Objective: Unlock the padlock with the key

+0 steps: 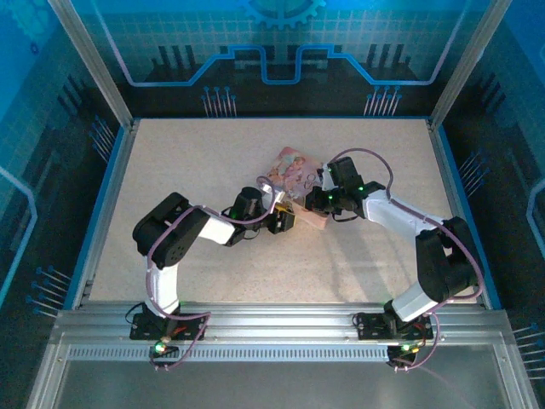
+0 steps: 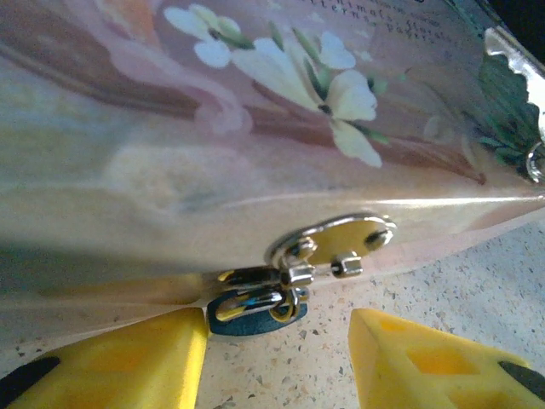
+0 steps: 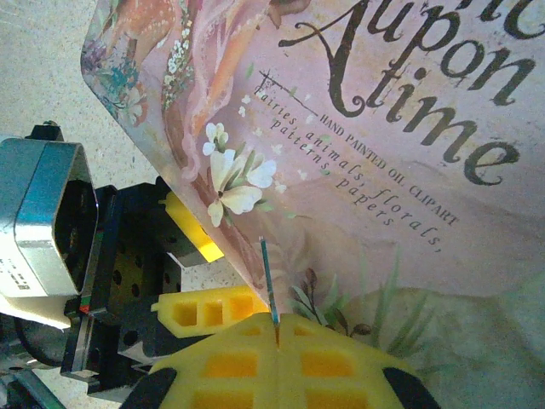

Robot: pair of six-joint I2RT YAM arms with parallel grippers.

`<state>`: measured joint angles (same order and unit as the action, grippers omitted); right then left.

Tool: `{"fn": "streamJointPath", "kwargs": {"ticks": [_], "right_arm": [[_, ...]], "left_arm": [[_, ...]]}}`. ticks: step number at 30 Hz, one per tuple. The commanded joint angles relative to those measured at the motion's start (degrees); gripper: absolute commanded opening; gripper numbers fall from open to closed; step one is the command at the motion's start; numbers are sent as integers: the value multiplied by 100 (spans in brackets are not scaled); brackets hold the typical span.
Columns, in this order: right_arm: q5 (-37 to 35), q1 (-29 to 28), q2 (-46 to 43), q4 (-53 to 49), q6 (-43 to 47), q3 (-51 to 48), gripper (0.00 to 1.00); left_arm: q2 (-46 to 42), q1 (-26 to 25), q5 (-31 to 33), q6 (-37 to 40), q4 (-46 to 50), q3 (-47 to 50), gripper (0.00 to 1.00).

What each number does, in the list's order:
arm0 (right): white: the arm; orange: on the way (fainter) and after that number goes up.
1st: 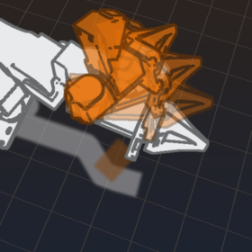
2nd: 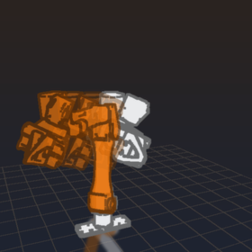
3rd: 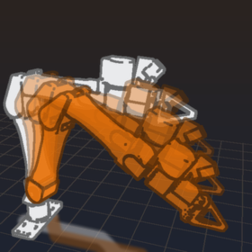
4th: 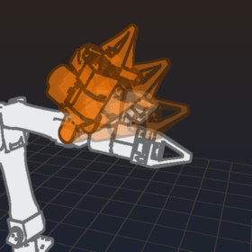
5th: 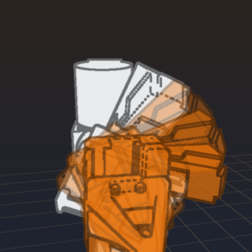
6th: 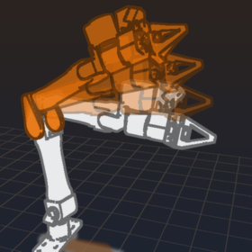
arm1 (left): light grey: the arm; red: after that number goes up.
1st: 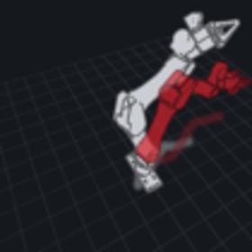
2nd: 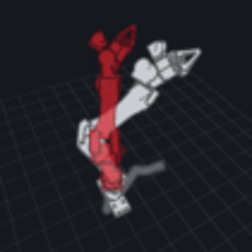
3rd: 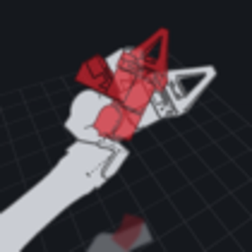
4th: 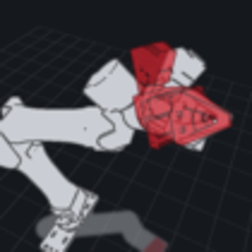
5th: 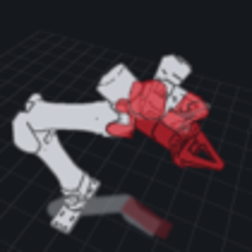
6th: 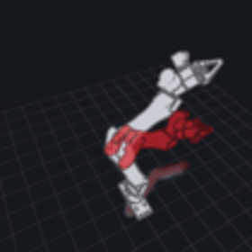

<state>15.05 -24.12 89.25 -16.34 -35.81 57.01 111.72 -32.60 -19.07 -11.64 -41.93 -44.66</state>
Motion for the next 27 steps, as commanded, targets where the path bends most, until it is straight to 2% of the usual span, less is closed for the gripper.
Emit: {"fn": "streamJointPath", "kwargs": {"ticks": [1, 18, 20, 27], "right_arm": [[-54, -95, -100, -78, -26, -106, 0], [-174, -110, -592, 52, 153, -280, 0], [-166, -108, -603, 59, 145, -314, 0], [-214, -111, -543, 62, 141, -349, 0]], "left_arm": [[-52, -92, 67, 110, 105, -173, 47], [-471, -162, 290, -367, 186, -169, 32], [-489, -168, 290, -418, 161, -168, 33], [-373, -171, 294, -510, 254, -286, 47]]}}
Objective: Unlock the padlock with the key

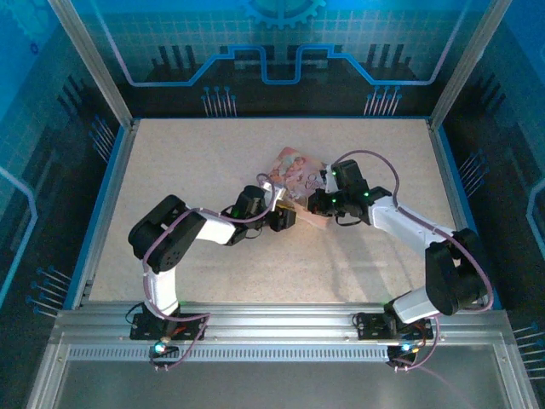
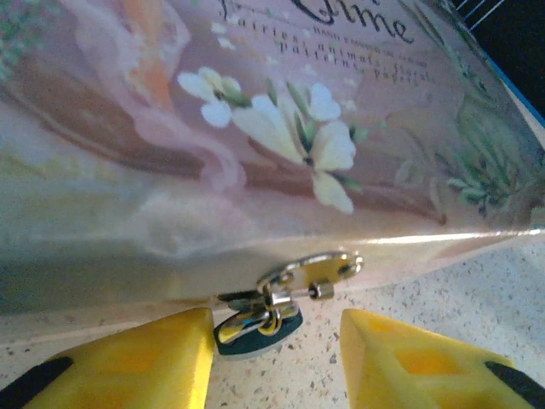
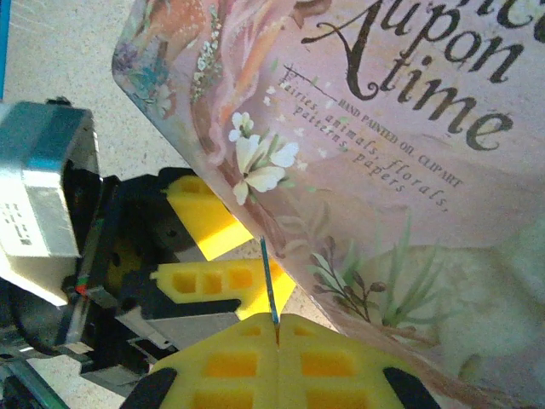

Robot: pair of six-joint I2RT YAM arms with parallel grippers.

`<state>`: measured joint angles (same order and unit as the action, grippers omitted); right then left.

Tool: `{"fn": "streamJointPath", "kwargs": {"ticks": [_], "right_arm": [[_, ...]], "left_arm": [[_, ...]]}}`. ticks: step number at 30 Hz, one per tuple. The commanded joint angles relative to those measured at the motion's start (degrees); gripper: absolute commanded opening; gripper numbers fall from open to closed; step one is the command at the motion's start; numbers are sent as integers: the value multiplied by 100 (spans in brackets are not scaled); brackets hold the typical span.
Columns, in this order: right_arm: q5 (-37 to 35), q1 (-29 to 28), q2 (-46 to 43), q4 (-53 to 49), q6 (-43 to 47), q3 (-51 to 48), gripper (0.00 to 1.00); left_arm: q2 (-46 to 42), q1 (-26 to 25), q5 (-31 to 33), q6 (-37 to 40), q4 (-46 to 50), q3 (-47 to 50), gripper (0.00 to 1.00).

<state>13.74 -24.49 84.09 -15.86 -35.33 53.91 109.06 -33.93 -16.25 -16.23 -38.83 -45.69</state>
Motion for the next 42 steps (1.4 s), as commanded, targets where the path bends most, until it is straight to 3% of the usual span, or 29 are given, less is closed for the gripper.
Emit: {"fn": "streamJointPath", "kwargs": {"ticks": [1, 28, 42], "right_arm": [[-103, -60, 11, -12, 118, -4, 0], [167, 323, 760, 112, 66, 498, 0], [130, 276, 872, 91, -9, 311, 0]], "left_arm": [[-76, -41, 30, -60, -42, -206, 48], [178, -15, 743, -12, 767, -485, 58], [312, -5, 595, 78, 812, -640, 50]]}}
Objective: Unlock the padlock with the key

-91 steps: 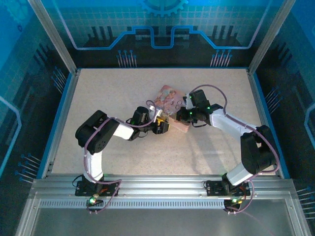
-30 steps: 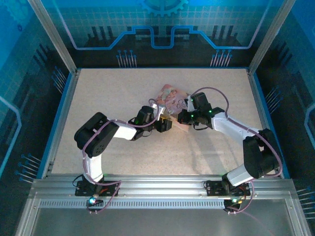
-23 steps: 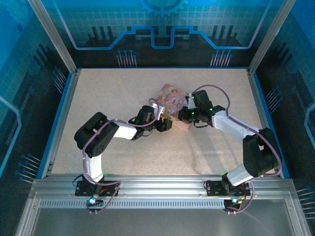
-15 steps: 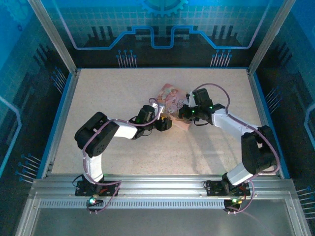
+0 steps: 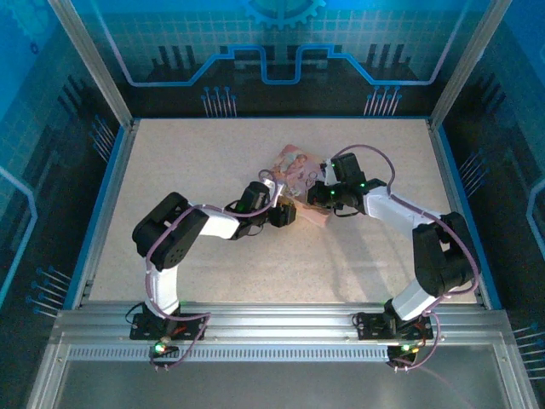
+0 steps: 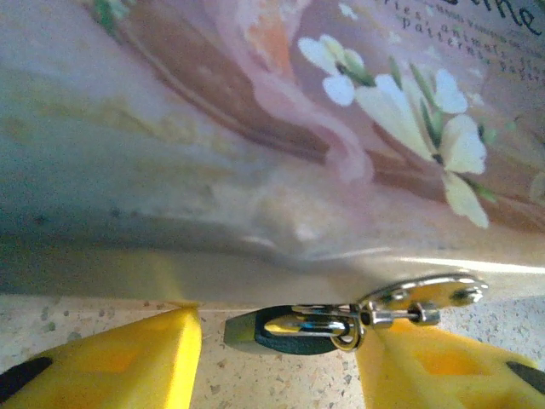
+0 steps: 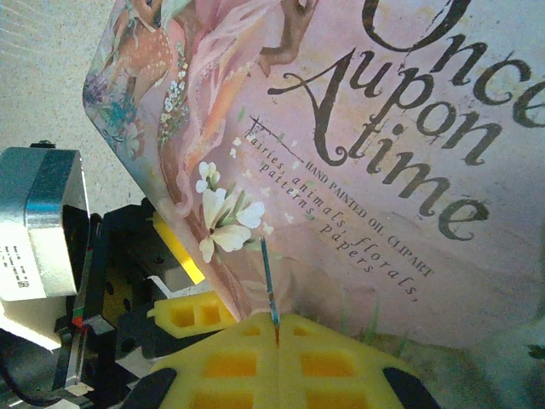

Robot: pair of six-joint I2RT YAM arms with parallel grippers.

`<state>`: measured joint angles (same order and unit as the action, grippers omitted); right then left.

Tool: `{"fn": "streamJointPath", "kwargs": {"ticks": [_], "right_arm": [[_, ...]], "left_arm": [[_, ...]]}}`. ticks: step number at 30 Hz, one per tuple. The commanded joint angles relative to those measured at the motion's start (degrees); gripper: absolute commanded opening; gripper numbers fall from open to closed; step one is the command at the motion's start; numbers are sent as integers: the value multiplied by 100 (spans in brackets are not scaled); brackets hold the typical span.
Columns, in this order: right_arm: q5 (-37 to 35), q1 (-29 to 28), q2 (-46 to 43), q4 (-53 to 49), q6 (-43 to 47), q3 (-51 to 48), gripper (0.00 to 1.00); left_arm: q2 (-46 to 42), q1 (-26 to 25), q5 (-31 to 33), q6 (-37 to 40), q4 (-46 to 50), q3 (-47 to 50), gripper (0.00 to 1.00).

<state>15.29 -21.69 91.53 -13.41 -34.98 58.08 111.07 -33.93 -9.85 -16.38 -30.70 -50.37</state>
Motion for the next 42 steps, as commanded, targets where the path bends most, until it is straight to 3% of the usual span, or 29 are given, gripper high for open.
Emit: {"fn": "streamJointPath", "kwargs": {"ticks": [1, 24, 42], "right_arm": [[-18, -18, 129, -153, -51, -109, 0], [-50, -141, 52, -76, -88, -112, 0], [-140, -133, -887, 150, 157, -581, 0]], "left_arm": [[119, -3, -58, 82, 3, -191, 50], [90, -37, -154, -76, 11, -342, 36], [-238, -81, -493, -519, 75, -360, 28]]}}
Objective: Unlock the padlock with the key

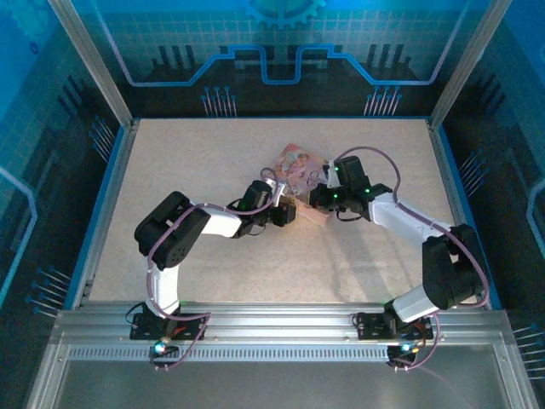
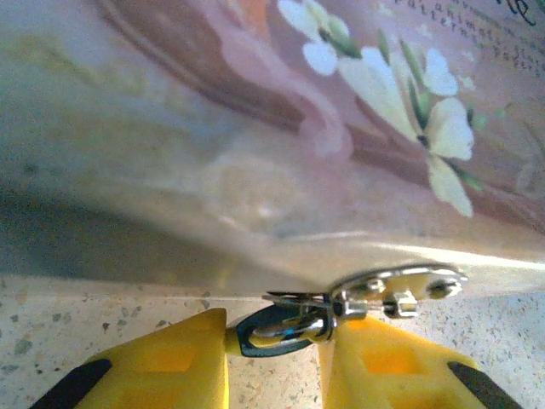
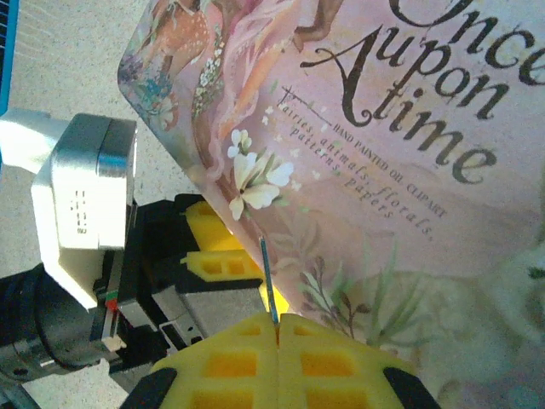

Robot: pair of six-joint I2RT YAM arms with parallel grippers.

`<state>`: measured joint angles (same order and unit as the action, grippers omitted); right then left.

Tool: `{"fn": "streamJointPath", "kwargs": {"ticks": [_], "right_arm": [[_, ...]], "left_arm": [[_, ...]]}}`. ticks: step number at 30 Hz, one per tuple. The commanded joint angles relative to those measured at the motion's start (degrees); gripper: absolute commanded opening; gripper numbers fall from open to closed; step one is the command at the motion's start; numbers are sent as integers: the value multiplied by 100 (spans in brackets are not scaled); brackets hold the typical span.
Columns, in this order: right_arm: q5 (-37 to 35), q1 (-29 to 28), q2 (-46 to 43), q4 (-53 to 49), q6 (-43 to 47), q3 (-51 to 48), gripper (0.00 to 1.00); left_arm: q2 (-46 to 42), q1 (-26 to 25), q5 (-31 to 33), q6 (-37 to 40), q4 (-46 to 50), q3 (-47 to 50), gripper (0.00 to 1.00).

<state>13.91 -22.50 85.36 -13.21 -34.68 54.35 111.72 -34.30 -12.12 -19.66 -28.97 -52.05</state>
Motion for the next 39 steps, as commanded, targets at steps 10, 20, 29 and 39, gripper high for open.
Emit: {"fn": "streamJointPath", "kwargs": {"ticks": [10, 20, 29, 39], "right_arm": [[128, -85, -1171, 1030, 647, -1567, 0], [150, -445, -1274, 2330, 964, -2495, 0], [70, -611, -781, 3150, 1017, -2653, 0], [-151, -634, -480, 3341, 958, -2676, 0]], "left_arm": [[-584, -46, -600, -929, 339, -336, 28], [-729, -62, -780, -1502, 586, -459, 27], [-917, -113, -813, -1617, 978, -674, 26], [-908, -133, -821, -1878, 1049, -723, 24]]}}
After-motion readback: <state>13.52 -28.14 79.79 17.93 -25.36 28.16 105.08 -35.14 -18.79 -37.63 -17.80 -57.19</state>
